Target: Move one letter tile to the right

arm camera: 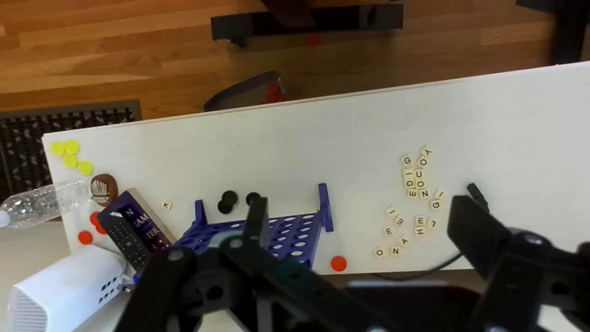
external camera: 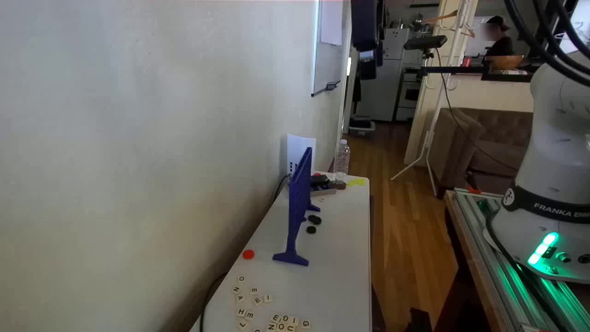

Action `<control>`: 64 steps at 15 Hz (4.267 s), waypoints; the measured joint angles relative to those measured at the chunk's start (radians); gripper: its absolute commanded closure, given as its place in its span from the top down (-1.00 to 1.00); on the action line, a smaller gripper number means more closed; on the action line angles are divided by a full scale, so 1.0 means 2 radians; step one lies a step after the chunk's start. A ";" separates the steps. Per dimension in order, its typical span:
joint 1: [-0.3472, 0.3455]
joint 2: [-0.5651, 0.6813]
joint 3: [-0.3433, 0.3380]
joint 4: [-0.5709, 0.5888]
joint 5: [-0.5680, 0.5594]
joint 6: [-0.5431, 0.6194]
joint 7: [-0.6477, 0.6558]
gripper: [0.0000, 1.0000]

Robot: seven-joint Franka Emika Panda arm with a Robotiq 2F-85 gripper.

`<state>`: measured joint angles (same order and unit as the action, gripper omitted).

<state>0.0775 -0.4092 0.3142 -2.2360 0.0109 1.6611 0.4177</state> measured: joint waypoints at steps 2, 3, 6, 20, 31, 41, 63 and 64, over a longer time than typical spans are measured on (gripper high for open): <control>0.000 0.000 0.000 0.000 0.000 0.000 0.000 1.00; 0.000 0.000 0.000 0.000 0.000 0.000 0.000 1.00; 0.000 0.000 0.000 0.000 0.000 0.000 0.000 1.00; 0.063 0.161 -0.019 -0.056 0.000 0.276 -0.227 1.00; 0.062 0.232 -0.038 -0.058 -0.003 0.332 -0.254 1.00; 0.062 0.347 -0.053 -0.046 -0.013 0.461 -0.245 1.00; 0.090 0.486 -0.088 -0.005 -0.046 0.587 -0.232 1.00; 0.097 0.492 -0.097 -0.005 -0.046 0.592 -0.222 1.00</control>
<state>0.2725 0.5739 0.1204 -2.2464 -0.0808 2.8446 -0.0255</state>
